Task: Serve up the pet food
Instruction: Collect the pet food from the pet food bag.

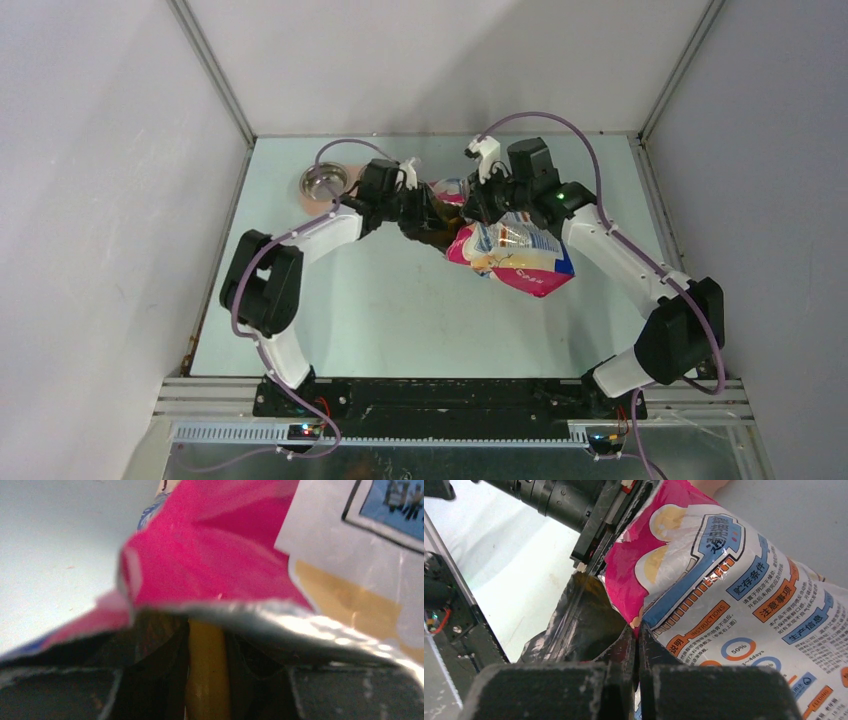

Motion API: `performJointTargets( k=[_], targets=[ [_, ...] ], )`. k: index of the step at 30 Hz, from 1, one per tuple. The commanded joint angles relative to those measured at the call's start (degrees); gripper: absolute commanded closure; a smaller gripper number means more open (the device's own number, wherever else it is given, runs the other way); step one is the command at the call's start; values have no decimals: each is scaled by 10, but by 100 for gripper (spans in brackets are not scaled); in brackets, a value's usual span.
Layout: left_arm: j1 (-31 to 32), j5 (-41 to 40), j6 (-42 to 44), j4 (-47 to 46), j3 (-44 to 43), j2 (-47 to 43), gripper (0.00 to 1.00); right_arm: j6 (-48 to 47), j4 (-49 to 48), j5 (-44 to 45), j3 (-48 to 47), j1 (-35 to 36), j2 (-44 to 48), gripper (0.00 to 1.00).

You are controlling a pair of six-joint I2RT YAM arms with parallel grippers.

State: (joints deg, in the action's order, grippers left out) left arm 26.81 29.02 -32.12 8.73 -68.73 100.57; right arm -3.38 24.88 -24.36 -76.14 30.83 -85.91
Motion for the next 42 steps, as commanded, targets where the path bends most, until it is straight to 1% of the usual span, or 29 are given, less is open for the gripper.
performJointTargets(
  k=[1,2,5,9,15,18,23,26,30,37,41,42],
  targets=[
    [31,142,-70,-105,17,30,100,49,-17,-42,14,-44,-1,100],
    [32,162,-80,-147,21,29,100,54,-16,-42,15,-57,-6,100],
    [32,206,-128,-208,42,22,100,59,-14,-38,16,-78,-12,100],
    [29,235,-165,-268,56,6,100,56,-16,-34,22,-103,-9,100],
    [6,270,-262,-415,90,-21,100,44,-19,-40,33,-127,-5,100],
    [-10,272,-284,-439,104,-32,100,40,-20,-42,34,-137,-9,100],
    [-44,272,-289,-438,121,-50,100,36,-25,-33,35,-136,-6,100],
    [-65,275,-289,-436,133,-55,100,11,-25,4,32,-122,8,100],
    [-91,283,-299,-459,159,-57,100,-27,-11,43,18,-99,31,100],
    [-136,301,-324,-520,192,-56,100,-63,21,50,5,-94,49,100],
    [-155,309,-366,-587,215,-46,100,-86,42,43,2,-94,48,100],
    [-158,311,-375,-617,221,-41,100,-91,49,41,2,-93,45,100]
  ],
)
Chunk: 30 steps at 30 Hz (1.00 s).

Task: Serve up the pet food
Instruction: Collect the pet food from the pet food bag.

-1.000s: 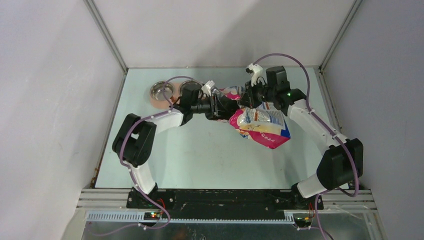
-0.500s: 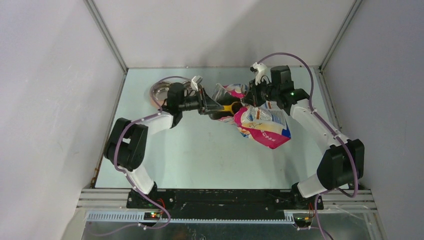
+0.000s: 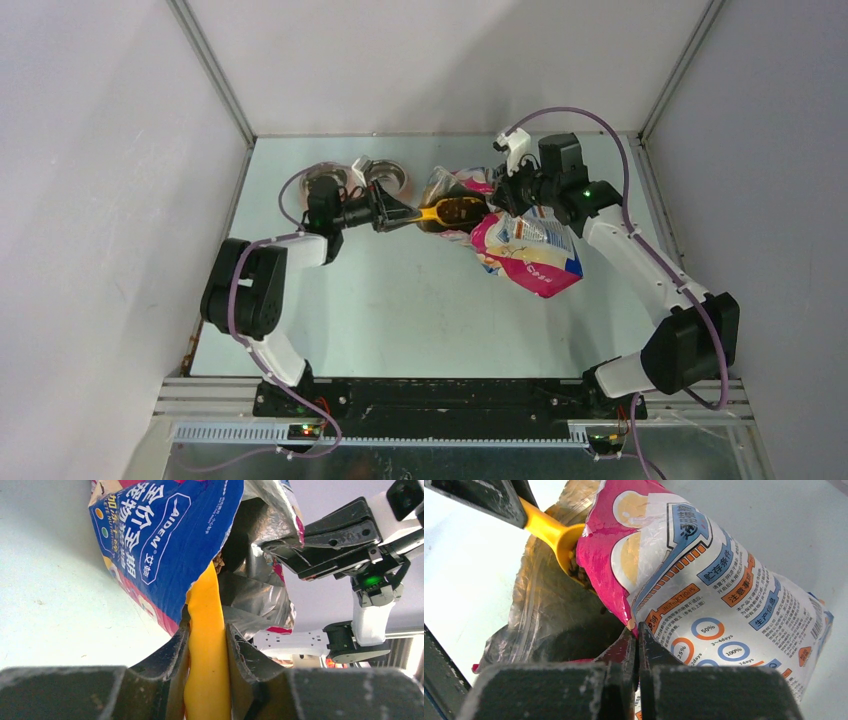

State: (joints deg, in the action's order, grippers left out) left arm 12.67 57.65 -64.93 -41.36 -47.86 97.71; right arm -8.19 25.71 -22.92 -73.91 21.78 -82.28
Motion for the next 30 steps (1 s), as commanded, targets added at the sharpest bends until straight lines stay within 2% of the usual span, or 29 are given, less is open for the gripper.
performJointTargets(
  k=[1,6,8,18,30],
  targets=[
    [-22,25,-71,-132,15,-9,100,-45,44,24,-20,-1,7,100],
    [-33,23,-161,-274,31,20,100,-55,55,22,-22,10,-4,100],
    [-33,15,-180,-297,37,24,100,-59,57,29,-27,19,-8,100],
    [-33,-11,-189,-314,60,12,100,-25,50,69,-61,43,-29,100],
    [-28,-30,-150,-262,71,-11,100,-11,78,100,-128,111,-115,100]
  ],
)
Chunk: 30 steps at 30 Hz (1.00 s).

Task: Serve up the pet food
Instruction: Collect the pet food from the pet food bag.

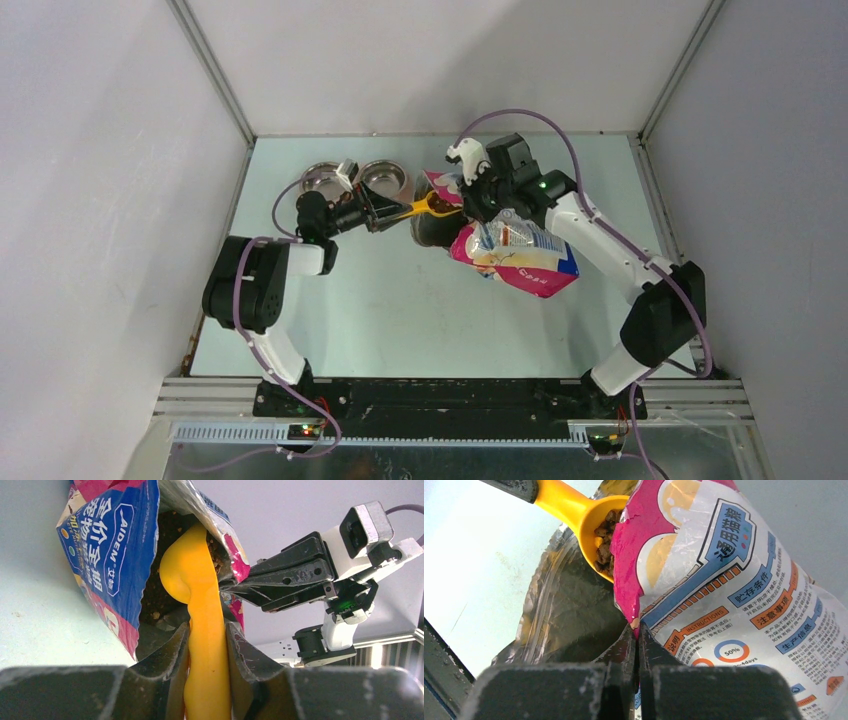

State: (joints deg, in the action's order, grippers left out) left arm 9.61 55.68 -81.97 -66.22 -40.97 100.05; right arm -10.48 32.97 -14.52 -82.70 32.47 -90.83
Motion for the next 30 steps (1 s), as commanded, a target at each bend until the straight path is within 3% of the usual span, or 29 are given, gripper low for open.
performJointTargets(
  k=[1,16,22,30],
  targets=[
    [3,-10,23,-12,2,-36,100,11,7,15,-45,8,-36,100],
    [19,-14,38,1,4,-50,100,19,46,-46,-112,24,-110,100],
    [19,-14,46,12,4,-54,100,18,50,-19,-118,26,-113,100],
    [14,-9,90,76,-1,-66,100,35,33,-37,-91,-46,-53,100]
  ],
)
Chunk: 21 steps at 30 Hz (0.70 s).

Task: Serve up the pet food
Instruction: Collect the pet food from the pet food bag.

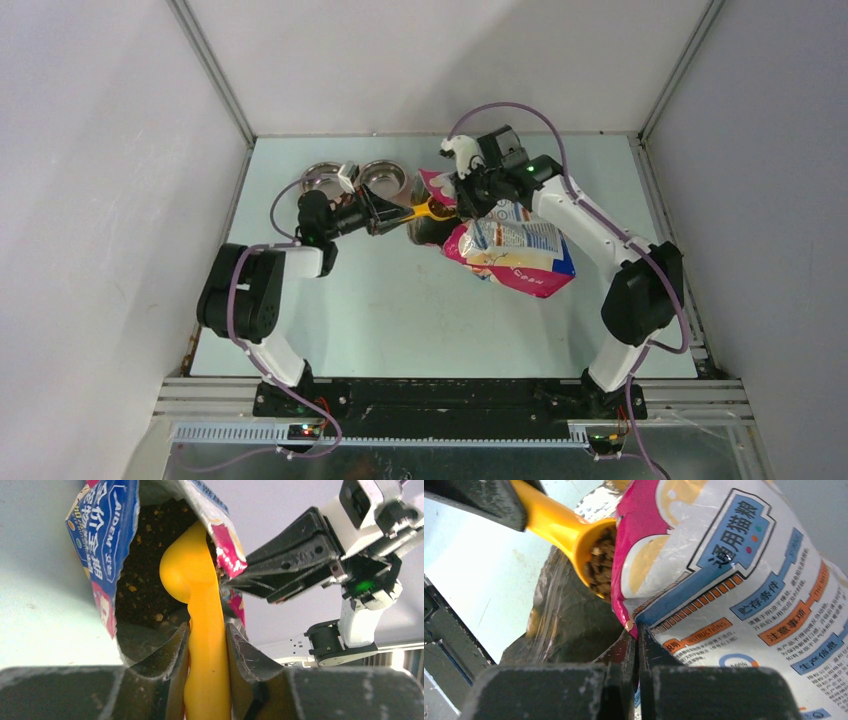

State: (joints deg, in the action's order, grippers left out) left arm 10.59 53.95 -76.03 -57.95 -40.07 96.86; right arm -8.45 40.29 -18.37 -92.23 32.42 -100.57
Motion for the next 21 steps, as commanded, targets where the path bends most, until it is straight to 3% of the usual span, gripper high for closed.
performJointTargets(
  k=[1,9,18,20,21],
  targets=[
    [4,9,28,-8,-11,-34,100,16,-45,-2,11,-61,53,100],
    [4,20,23,-12,-25,-38,100,24,-64,-52,61,-137,72,100],
    [-1,25,28,-4,-35,-56,100,10,-78,-88,99,-147,98,100],
    [-1,19,40,22,-38,-62,100,12,-81,-88,105,-149,98,100],
    [-1,13,89,55,-45,-66,100,14,-82,-86,108,-149,98,100]
  ],
)
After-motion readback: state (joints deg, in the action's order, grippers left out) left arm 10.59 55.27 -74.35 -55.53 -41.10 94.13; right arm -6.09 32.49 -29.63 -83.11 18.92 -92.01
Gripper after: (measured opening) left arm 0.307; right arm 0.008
